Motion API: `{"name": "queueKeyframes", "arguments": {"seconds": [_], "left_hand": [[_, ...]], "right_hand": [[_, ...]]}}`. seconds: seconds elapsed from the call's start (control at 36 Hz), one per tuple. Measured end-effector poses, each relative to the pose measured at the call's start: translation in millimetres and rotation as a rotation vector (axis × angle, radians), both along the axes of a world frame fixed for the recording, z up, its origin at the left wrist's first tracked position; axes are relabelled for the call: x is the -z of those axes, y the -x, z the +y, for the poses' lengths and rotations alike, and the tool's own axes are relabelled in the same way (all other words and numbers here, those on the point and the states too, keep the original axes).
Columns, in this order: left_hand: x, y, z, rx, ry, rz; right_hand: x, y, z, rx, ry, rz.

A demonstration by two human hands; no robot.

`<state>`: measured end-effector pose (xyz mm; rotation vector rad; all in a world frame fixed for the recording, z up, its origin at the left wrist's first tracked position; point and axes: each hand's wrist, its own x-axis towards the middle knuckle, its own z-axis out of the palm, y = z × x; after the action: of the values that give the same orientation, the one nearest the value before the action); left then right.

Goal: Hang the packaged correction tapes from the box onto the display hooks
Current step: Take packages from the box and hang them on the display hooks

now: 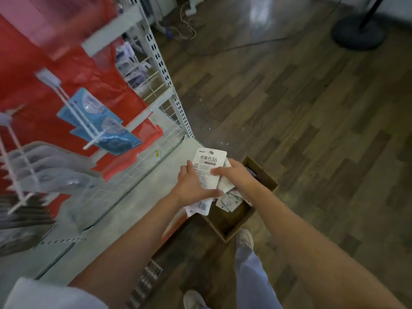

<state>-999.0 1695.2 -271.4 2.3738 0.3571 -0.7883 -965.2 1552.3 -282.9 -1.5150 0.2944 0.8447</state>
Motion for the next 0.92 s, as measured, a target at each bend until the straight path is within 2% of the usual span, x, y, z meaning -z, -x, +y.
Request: {"name": "queueKeyframes", "arguments": {"seconds": [0.19, 0.28, 0.36, 0.53, 0.64, 0.72, 0.83, 0.92], "left_hand": [[-72.9, 50.1, 53.4, -0.031, 0.079, -0.056], [-99.9, 72.3, 68.6, -0.019, 0.144, -0.133], [-121.0, 88.9, 83.9, -0.048, 0.215, -0.234], [-178.3, 124.0, 97.9, -0.253, 0.612, -0.372], [-202.4, 138.5, 116.6, -0.406, 0.866, -0.374], [-217.5, 149.1, 133.7, -0.482, 0.954, -0.42], [-229.5, 165.1, 158.5, -0.654, 1.002, -0.52], [-233.3, 178.3, 172.1, -0.685, 1.017, -0.548]], "right_hand": [[-85.8, 35.6, 51.4, -0.096, -0.058, -0.1], [-118.7, 52.2, 72.8, -0.126, -0.033, -0.177], [-150.2, 71.7, 87.9, -0.135, -0.093, -0.205], [-205.0, 96.4, 110.1, -0.085, -0.172, -0.22], [-238.3, 114.4, 129.6, -0.09, -0.203, -0.294], [-250.2, 125.8, 145.2, -0.172, -0.193, -0.425], [-245.1, 138.3, 159.9, -0.168, -0.008, -0.691], [-237.3, 151.4, 167.6, -0.129, 0.01, -0.746]]}}
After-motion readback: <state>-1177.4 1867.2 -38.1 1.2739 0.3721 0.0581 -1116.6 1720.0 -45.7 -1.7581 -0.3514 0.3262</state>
